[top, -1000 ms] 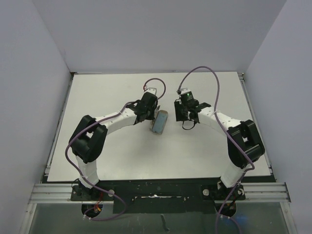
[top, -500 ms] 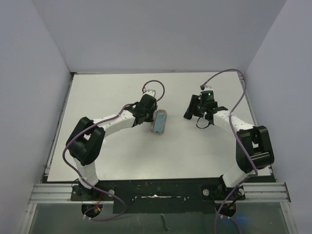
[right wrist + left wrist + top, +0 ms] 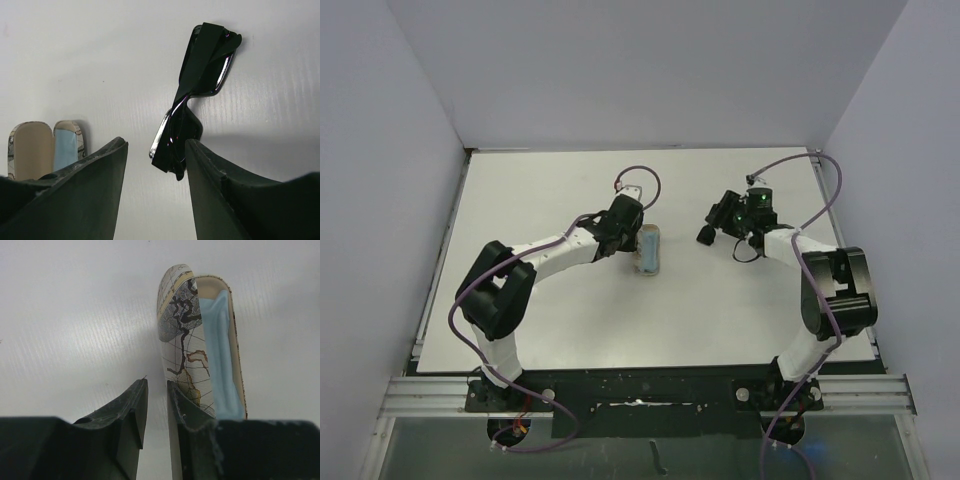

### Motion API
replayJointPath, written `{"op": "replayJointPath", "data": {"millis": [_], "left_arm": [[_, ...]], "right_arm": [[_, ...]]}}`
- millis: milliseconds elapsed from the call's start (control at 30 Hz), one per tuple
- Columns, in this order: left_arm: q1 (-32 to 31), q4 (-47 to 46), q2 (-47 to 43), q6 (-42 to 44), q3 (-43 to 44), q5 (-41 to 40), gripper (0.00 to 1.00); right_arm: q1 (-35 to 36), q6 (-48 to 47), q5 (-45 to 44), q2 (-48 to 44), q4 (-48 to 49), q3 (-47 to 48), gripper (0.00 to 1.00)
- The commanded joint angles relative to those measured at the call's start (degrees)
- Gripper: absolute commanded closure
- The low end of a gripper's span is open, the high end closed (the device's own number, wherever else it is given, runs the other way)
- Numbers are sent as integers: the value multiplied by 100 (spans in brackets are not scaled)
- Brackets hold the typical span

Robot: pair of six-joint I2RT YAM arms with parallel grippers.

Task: Organize the sunglasses
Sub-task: Pick up the sunglasses from the center of the board.

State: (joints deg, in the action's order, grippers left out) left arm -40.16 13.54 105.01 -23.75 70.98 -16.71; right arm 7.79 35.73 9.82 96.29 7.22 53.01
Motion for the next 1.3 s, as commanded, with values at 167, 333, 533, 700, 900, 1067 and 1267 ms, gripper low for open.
{"op": "replayJointPath", "data": {"millis": [167,333,533,700,900,1067,1267], "left_arm": [[-44,-152,-220,2,174,-96,78],[-49,-141,-211,2,162,-104,78],[-44,-148,-200,-7,152,-95,78],[-49,-116,-207,0,162,-104,78],[-43,-115,-194,7,162,-113,78],[-44,-97,-155,8,177,-105,78],[-45,-97,-121,10,196,-96,78]], "right_arm": [[-111,342,419,520,949,-15,50],[-111,321,410,661,978,42,50],[-120,284,476,830,1152,69,53],[-141,296,484,976,1185,111,55],[-138,251,482,1056,1253,122,57],[-146,196,485,1081,1227,163,59],[-146,156,483,1121,1204,212,64]]}}
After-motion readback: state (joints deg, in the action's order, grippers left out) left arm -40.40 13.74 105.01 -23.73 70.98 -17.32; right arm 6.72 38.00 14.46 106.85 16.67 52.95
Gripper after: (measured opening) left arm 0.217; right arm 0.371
